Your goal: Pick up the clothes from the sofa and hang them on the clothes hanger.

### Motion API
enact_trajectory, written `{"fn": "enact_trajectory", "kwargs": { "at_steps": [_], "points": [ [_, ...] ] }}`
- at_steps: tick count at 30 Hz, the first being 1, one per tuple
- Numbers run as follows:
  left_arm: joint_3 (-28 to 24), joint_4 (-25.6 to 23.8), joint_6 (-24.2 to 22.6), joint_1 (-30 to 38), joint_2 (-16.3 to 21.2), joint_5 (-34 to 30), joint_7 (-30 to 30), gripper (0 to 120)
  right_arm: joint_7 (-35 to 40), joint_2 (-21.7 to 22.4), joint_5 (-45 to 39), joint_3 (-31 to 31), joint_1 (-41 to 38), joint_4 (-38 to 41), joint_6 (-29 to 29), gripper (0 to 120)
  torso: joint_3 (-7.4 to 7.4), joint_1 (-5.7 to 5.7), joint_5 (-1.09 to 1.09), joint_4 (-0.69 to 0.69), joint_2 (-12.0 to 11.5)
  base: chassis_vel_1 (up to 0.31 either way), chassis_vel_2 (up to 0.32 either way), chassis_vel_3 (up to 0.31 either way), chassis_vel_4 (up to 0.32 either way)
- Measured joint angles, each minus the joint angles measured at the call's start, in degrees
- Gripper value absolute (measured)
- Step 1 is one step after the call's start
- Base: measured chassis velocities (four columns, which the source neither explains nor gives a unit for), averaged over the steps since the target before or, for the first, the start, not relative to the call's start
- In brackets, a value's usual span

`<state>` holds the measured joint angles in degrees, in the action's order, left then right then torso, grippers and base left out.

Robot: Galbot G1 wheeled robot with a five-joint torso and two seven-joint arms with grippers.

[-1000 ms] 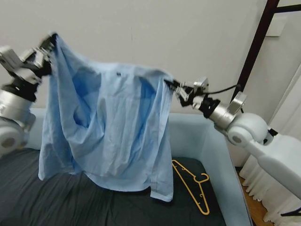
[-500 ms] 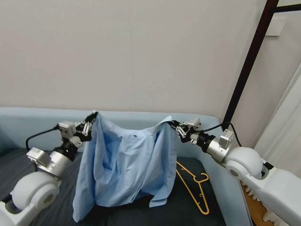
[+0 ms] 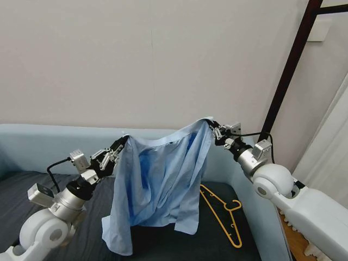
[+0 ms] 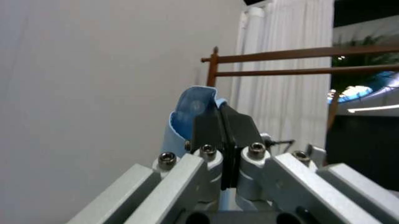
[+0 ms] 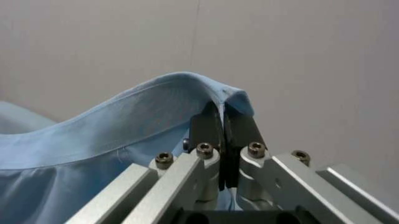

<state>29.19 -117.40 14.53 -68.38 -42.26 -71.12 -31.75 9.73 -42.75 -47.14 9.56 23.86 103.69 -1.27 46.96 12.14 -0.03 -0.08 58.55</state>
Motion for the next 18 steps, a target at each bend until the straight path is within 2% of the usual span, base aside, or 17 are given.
{"fn": "enact_trajectory", "kwargs": {
  "at_steps": [2, 6, 9, 10, 11, 13, 15, 16, 18],
  "points": [
    [-0.4, 1.6, 0.2, 0.5, 0.3, 0.5, -3.1, 0, 0.0, -0.4, -0.6, -0.5, -0.6, -0.7, -0.9, 0, 0.0, 0.0, -0.01, 0.04, 0.0, 0.0, 0.0, 0.0, 0.0],
    [-1.0, 2.7, 2.7, 3.2, 0.4, 2.5, 1.1, 0, -1.7, -0.7, -2.2, -0.9, -1.4, -1.1, -3.2, 0, 0.0, 0.0, -0.02, 0.02, 0.0, 0.0, 0.0, 0.0, 0.0],
    [-1.5, 2.9, 5.0, 8.4, 0.8, 4.1, 10.4, 0, -4.1, -0.7, -2.7, -1.9, -1.5, 0.0, -4.5, 0, 0.0, 0.0, -0.01, 0.02, 0.0, 0.0, 0.0, 0.0, 0.0],
    [-1.9, 3.0, 5.5, 11.0, 1.2, 4.6, 15.4, 0, -4.7, -0.5, -2.6, -2.4, -1.4, 0.9, -4.6, 0, 0.0, 0.0, 0.0, 0.01, 0.0, 0.0, 0.0, 0.0, 0.0],
    [-1.9, 3.0, 5.5, 11.0, 1.2, 4.6, 15.4, 0, -4.7, -0.5, -2.6, -2.4, -1.4, 0.9, -4.6, 0, 0.0, 0.0, 0.0, 0.01, 0.0, 0.0, 0.0, 0.0, 0.0],
    [-2.5, 3.3, 5.8, 14.7, 1.7, 5.1, 21.4, 0, -5.6, -0.5, -2.3, -3.2, -1.6, 2.0, -4.7, 0, 0.0, 0.0, 0.0, 0.0, 0.0, 0.0, 0.0, 0.0, 0.0],
    [-3.2, 3.9, 5.8, 18.0, 1.9, 6.2, 25.1, 0, -6.4, -0.3, -2.0, -4.1, -1.9, 3.0, -4.7, 0, 0.0, 0.0, 0.01, 0.0, 0.0, 0.0, 0.0, 0.0, 0.0],
    [-3.2, 3.9, 5.8, 18.0, 1.9, 6.2, 25.1, 0, -6.4, -0.3, -2.0, -4.1, -1.9, 3.0, -4.7, 0, 0.0, 0.0, 0.01, 0.0, 0.0, 0.0, 0.0, 0.0, 0.0],
    [-3.9, 4.4, 5.6, 19.0, 1.9, 10.1, 27.2, 0, -6.7, 0.0, -2.0, -4.2, -1.7, 4.7, -4.7, 0, 0.0, 0.01, 0.0, 0.02, 0.0, 0.0, 0.0, 0.0, 0.0]
  ]
}}
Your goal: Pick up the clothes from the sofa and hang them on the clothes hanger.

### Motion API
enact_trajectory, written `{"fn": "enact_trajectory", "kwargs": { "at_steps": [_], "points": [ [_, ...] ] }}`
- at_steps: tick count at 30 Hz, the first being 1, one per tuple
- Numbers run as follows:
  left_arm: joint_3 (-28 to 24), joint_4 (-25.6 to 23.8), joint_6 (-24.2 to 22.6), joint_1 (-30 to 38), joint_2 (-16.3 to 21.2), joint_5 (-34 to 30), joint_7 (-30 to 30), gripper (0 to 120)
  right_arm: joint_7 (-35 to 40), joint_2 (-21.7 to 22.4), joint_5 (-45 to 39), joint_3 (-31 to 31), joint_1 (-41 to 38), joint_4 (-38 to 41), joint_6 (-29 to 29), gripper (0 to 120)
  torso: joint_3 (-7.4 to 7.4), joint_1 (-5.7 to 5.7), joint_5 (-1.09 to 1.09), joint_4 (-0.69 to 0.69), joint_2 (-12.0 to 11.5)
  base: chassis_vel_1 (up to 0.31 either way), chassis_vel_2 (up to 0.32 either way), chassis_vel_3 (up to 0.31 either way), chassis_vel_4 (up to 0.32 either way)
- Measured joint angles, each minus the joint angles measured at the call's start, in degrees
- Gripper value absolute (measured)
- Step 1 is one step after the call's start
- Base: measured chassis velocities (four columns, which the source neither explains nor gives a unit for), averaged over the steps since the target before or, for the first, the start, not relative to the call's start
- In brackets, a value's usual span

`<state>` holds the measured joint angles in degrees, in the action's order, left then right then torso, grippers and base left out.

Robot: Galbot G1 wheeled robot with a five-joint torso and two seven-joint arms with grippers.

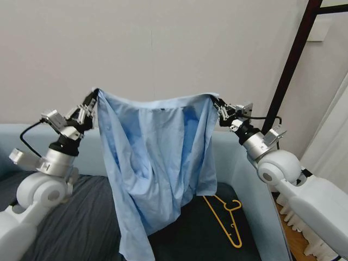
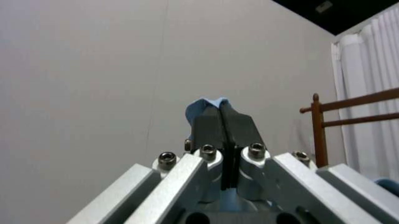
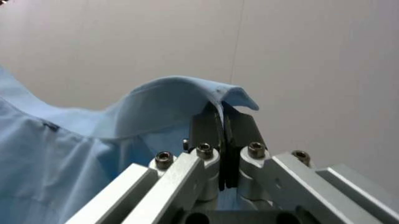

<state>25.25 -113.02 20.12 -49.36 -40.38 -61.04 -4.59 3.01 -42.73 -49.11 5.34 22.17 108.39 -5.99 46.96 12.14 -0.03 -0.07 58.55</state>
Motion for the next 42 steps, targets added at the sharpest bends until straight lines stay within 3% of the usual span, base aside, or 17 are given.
{"fn": "enact_trajectory", "kwargs": {
  "at_steps": [7, 22, 28, 34, 37, 40, 42],
  "points": [
    [-1.3, 0.5, -0.7, -4.7, -3.9, 10.8, 0.5, 0, 5.3, 1.3, 6.7, 2.4, 6.6, 2.8, 5.3, 0, 0.01, 0.0, 0.0, -0.01, 0.0, 0.0, 0.0, 0.0, 0.0],
    [-0.4, 1.7, -2.2, -7.6, -5.6, 15.7, 4.4, 0, 7.9, -2.5, 7.5, -0.3, 7.9, 1.1, 4.1, 0, 0.0, 0.0, -0.02, 0.01, 0.0, 0.0, 0.0, 0.0, 0.0],
    [-1.3, 1.9, -3.0, -9.7, -6.5, 16.9, 5.1, 0, 6.3, -3.3, 9.9, 1.6, 11.6, 0.0, 2.7, 0, 0.0, 0.0, 0.0, -0.02, 0.0, 0.0, 0.0, 0.0, 0.0],
    [-2.5, 4.3, -4.8, -14.7, -9.5, 22.6, 5.1, 0, 7.4, -6.9, 15.2, 3.6, 17.7, -5.4, 2.8, 0, 0.01, 0.0, -0.01, 0.0, 0.0, 0.0, 0.0, 0.0, 0.0],
    [-2.9, 5.6, -5.7, -15.6, -10.7, 24.6, 5.9, 0, 9.0, -8.7, 14.7, 4.0, 19.9, -8.0, 4.8, 4, 0.0, -0.01, -0.01, 0.01, 0.0, 0.0, 0.0, 0.0, 0.0],
    [-3.5, 7.8, -7.4, -14.9, -11.2, 26.0, 7.3, 0, 9.8, -9.8, 11.3, 3.9, 22.1, -11.4, 8.7, 19, 0.0, -0.01, -0.01, 0.01, 0.0, 0.0, 0.0, 0.0, 0.0],
    [-3.6, 8.4, -7.8, -14.3, -11.0, 26.1, 7.6, 0, 9.3, -9.9, 10.6, 3.6, 22.6, -13.4, 9.9, 23, 0.0, -0.01, -0.01, 0.0, 0.0, 0.0, 0.0, 0.0, 0.0]
  ]
}}
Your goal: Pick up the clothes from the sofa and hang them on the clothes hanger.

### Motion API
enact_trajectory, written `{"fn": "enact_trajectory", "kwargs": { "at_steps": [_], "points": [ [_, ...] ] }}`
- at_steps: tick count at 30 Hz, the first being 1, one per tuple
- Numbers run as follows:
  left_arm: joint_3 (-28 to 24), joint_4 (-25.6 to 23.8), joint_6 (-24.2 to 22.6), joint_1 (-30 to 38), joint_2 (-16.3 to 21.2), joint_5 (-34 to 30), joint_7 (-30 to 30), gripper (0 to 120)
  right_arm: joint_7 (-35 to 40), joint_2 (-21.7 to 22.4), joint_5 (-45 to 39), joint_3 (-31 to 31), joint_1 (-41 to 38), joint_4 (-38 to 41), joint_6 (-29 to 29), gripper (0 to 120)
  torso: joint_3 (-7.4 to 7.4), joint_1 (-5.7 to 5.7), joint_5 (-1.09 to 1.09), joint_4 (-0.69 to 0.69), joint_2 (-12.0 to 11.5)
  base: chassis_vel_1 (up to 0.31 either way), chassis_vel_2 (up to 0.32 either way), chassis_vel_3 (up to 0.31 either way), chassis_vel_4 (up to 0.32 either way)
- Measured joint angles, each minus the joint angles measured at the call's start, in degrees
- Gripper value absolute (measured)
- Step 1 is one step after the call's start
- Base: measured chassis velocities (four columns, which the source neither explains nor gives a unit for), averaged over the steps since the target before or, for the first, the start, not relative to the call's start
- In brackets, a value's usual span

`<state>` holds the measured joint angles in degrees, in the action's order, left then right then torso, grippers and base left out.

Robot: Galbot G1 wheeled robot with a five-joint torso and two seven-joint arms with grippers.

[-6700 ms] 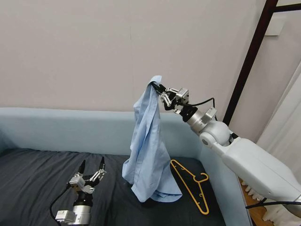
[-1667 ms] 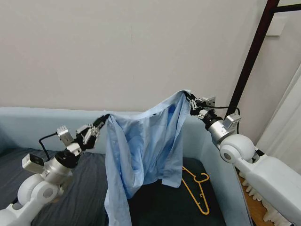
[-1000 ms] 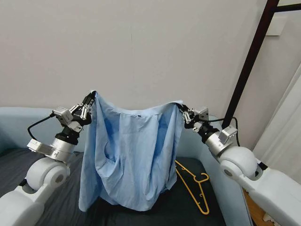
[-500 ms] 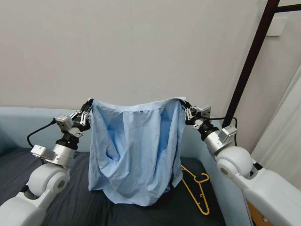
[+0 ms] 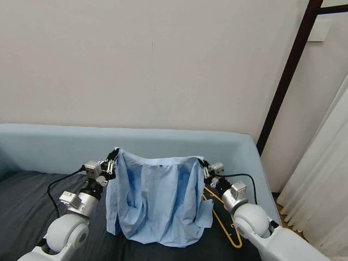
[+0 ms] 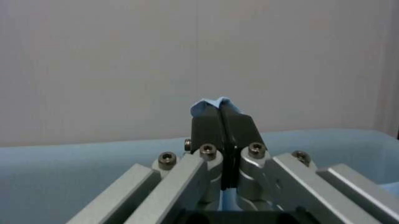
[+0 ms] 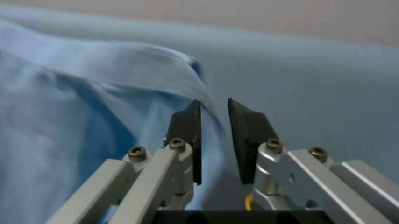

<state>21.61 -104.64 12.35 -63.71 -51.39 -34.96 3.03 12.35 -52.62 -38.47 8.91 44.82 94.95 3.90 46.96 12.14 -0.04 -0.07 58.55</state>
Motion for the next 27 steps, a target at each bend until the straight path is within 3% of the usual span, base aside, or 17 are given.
{"fn": "enact_trajectory", "kwargs": {
  "at_steps": [5, 11, 16, 21, 27],
  "points": [
    [-0.8, 0.7, -0.7, 0.9, 0.7, -0.2, 0.2, 0, -7.8, -1.1, 0.3, -3.9, 0.7, -12.0, 2.7, 45, 0.0, 0.0, 0.01, -0.01, 0.0, 0.0, 0.0, 0.0, 0.0],
    [-1.7, 0.6, -1.1, 1.0, 0.7, -0.4, 0.1, 0, -11.6, -3.7, 2.9, -6.4, -0.1, -21.1, 4.6, 63, 0.0, 0.0, 0.02, -0.01, 0.0, 0.0, 0.0, 0.0, 0.0],
    [-2.4, 0.7, -1.1, 1.6, 0.8, -0.4, 0.1, 0, -13.1, -8.5, 5.9, -8.9, -2.8, -30.7, 8.0, 86, 0.0, 0.0, 0.01, 0.02, 0.0, 0.0, 0.0, 0.0, 0.0],
    [-2.4, 0.9, -1.1, 1.6, 0.9, -0.5, 0.1, 0, -11.5, -10.1, 7.9, -9.1, -3.4, -33.4, 12.4, 99, 0.0, 0.0, 0.01, 0.0, 0.0, 0.0, 0.0, 0.0, 0.0],
    [-2.2, 1.6, -0.7, 1.8, 1.0, -0.5, 0.4, 0, -8.7, -11.1, 8.4, -9.5, -3.2, -33.2, 21.0, 100, 0.0, 0.0, 0.01, 0.01, 0.0, 0.0, 0.0, 0.0, 0.0]
  ]
}}
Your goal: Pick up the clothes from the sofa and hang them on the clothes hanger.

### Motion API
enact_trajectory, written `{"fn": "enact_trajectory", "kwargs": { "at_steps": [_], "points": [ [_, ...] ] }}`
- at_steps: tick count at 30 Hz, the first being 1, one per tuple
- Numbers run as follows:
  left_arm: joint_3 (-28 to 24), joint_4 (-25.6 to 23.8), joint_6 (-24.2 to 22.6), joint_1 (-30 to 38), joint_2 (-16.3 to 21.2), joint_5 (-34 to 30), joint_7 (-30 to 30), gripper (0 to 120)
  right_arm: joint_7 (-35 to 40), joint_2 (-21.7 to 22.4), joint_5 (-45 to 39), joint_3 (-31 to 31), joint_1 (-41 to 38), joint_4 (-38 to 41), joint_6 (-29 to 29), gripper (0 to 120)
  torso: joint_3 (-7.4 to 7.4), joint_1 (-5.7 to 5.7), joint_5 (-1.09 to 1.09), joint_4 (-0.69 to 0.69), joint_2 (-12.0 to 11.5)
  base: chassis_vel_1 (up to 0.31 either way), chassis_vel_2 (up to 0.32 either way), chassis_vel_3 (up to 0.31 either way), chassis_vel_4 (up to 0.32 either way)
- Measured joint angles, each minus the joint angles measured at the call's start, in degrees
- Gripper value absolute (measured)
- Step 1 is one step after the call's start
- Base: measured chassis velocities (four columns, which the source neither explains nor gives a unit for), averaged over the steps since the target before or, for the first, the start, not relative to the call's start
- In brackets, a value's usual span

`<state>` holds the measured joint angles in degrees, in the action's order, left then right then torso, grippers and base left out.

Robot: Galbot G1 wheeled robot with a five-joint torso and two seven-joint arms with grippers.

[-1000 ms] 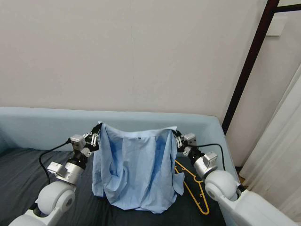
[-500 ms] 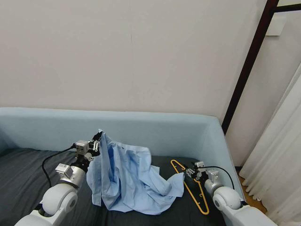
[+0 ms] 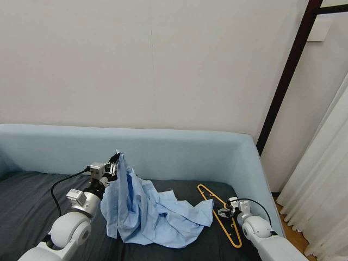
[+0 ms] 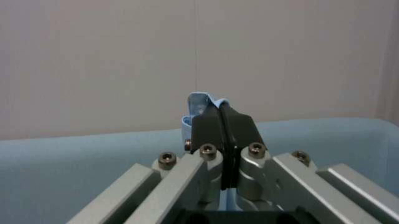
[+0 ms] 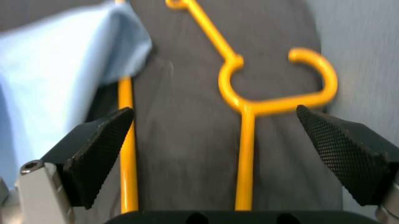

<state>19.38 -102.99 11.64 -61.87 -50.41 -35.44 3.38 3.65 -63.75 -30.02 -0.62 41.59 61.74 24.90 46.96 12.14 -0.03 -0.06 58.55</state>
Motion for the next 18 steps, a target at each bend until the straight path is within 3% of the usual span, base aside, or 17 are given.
{"fn": "enact_trajectory", "kwargs": {
  "at_steps": [7, 18],
  "points": [
    [-0.1, 0.8, 0.6, 0.3, -0.4, 0.1, 0.2, 0, -1.2, 0.5, -0.8, -1.2, -0.4, -1.3, 3.3, 99, 0.0, 0.0, 0.0, -0.01, 0.0, 0.0, 0.0, 0.0, 0.0],
    [-0.3, 1.0, 0.6, 0.5, -0.6, 0.2, 0.8, 0, -4.9, 0.6, 0.2, -2.1, -2.1, -6.5, 2.6, 63, 0.0, 0.0, 0.0, -0.01, 0.0, 0.0, 0.0, 0.0, 0.0]
  ]
}}
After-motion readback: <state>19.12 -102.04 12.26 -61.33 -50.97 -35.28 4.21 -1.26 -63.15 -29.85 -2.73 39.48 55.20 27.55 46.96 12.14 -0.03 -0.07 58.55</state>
